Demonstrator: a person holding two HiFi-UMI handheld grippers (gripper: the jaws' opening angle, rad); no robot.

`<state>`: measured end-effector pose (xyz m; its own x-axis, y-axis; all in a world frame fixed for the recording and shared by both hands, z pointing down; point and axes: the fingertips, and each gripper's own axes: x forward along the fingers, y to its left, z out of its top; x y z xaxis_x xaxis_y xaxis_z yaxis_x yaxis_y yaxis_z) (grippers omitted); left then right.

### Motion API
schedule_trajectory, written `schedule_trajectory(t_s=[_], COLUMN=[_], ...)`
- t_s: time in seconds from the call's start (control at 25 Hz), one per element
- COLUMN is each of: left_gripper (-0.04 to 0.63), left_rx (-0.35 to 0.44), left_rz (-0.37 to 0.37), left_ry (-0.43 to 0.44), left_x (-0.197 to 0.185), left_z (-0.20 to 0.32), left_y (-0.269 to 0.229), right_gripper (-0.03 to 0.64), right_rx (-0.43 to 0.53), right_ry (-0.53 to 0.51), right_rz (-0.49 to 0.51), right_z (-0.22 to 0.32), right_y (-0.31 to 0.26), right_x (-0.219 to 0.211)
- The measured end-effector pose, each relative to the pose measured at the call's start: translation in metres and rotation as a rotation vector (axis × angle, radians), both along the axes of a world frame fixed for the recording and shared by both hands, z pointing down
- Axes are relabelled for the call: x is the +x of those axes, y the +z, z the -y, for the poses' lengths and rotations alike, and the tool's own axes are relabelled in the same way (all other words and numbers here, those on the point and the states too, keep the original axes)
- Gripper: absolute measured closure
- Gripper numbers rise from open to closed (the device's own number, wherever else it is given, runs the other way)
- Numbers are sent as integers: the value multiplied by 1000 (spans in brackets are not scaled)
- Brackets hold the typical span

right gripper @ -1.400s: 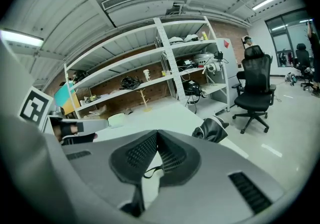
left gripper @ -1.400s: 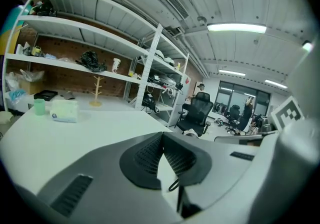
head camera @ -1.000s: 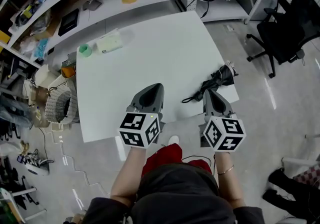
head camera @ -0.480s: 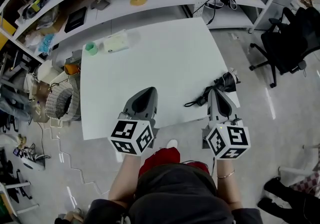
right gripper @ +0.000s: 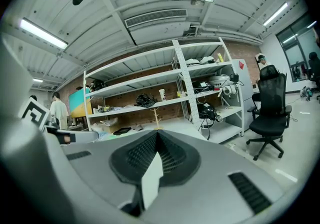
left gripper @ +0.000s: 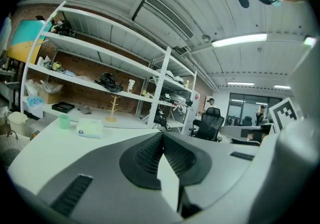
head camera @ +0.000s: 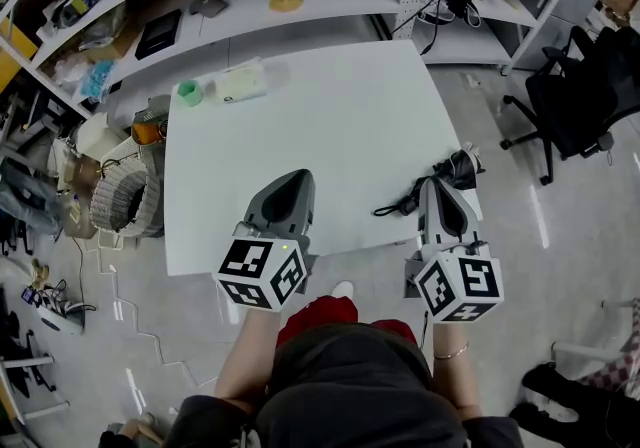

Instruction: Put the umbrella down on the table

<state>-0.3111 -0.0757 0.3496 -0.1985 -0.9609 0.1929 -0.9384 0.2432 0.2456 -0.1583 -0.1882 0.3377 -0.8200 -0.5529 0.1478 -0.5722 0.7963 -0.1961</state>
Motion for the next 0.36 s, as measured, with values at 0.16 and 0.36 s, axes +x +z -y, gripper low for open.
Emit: schedule_trajectory(t_s=[0.16,0.36], left_gripper=[581,581], left_rx=[19,51], left_rz=[8,22], left_ry=[-12,-6], left_x=[-6,-11], left_z=[-4,-5], left_y=[-7,-18], right_gripper=[598,598], right_rx=[4,16], right_ry=[-2,11], right_rz=[15,33], right_z=[-3,-6], right_y=[-3,-7], right_x=[-2,-2])
